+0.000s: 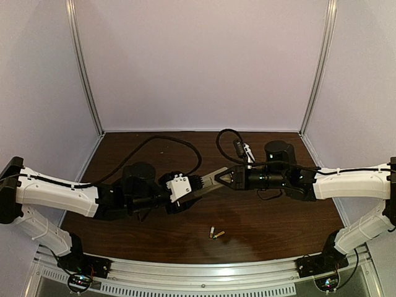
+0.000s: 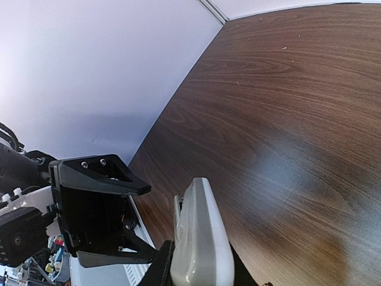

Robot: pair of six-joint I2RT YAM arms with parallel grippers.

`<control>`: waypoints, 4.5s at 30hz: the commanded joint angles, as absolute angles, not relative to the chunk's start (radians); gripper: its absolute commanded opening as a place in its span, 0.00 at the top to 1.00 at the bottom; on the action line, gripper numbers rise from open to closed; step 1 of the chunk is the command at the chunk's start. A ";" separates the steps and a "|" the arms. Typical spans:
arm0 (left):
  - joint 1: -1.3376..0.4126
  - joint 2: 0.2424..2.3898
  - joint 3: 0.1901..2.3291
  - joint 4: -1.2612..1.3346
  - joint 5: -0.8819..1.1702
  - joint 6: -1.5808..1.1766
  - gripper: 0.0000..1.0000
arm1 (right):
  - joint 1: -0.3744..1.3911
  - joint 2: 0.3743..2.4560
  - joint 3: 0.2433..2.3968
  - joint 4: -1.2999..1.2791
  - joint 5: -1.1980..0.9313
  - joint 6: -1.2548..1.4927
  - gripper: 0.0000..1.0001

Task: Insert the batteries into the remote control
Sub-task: Remove the battery cover from the remote control, then place the battery cover at the center of the board, then pick up the battery from the center of the board.

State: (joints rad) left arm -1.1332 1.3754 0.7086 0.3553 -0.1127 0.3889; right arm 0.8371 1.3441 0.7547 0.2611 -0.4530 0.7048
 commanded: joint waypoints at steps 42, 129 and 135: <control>-1.022 1.443 0.710 0.251 -0.179 0.110 0.82 | 0.682 1.200 0.709 0.090 -0.264 0.673 1.00; -1.255 1.961 1.245 -0.247 0.123 0.215 0.66 | 0.487 0.788 0.470 -0.024 -0.494 0.647 1.00; -1.255 1.990 1.260 -0.268 0.080 0.210 0.67 | 0.488 0.786 0.474 -0.020 -0.503 0.642 1.00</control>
State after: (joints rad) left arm -1.2495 1.9598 1.2247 -0.2466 0.1196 0.2081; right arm 0.4931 0.7998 0.4591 -0.0162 -0.5079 0.6567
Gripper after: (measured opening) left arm 0.335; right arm 0.225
